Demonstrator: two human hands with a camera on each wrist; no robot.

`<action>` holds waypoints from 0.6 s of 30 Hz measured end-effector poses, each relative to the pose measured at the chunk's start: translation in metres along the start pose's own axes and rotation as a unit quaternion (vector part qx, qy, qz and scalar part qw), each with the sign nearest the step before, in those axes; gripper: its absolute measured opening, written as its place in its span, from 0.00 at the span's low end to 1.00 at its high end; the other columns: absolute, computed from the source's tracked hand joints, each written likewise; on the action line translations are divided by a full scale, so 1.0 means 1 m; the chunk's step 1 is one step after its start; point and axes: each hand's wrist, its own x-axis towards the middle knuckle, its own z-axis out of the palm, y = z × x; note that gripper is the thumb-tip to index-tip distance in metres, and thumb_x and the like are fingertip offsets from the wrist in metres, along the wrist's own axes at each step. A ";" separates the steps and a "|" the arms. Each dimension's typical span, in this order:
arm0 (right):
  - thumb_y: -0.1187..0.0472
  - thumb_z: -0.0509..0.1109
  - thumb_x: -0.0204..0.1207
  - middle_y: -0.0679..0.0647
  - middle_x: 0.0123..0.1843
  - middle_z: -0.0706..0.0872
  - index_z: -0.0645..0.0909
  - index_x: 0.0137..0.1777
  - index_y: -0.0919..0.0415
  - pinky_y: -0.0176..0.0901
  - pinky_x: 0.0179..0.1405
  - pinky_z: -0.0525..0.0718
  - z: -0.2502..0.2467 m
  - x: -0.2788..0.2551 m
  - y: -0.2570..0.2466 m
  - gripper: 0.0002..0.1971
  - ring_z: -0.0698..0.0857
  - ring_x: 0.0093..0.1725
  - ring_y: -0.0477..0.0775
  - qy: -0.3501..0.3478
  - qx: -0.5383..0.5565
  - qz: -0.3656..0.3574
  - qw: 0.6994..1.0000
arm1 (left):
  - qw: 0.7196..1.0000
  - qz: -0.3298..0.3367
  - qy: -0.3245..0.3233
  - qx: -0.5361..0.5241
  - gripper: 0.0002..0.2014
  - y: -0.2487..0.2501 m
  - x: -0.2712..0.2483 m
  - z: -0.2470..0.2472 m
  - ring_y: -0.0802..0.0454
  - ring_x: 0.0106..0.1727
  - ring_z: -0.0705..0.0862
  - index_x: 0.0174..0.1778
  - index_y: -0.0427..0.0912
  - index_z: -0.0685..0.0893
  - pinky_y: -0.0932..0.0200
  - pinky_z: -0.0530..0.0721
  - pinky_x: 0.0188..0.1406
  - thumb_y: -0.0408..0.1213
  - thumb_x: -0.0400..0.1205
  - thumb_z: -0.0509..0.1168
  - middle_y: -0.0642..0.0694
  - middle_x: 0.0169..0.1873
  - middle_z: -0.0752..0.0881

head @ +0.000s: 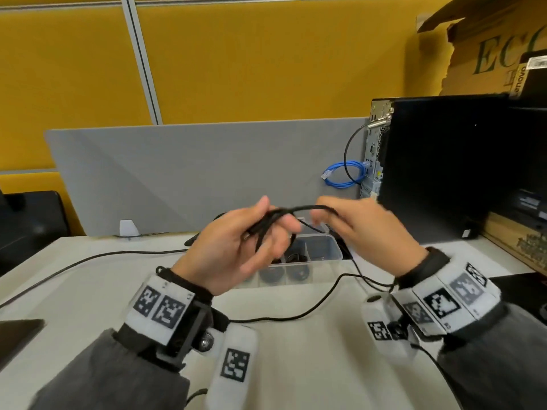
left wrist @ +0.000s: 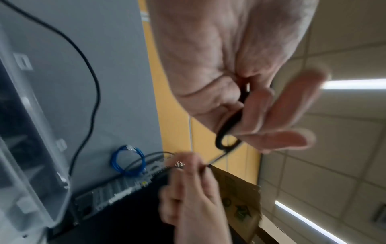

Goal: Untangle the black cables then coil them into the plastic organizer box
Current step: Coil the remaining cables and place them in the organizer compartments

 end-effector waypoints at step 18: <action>0.40 0.52 0.78 0.49 0.49 0.85 0.82 0.53 0.53 0.35 0.52 0.77 -0.041 -0.017 0.081 0.23 0.83 0.53 0.53 -0.175 -0.077 0.174 0.966 | 0.643 -0.013 0.214 0.735 0.23 0.004 -0.004 -0.059 0.50 0.23 0.69 0.23 0.42 0.68 0.57 0.62 0.21 0.44 0.86 0.51 0.47 0.19 0.70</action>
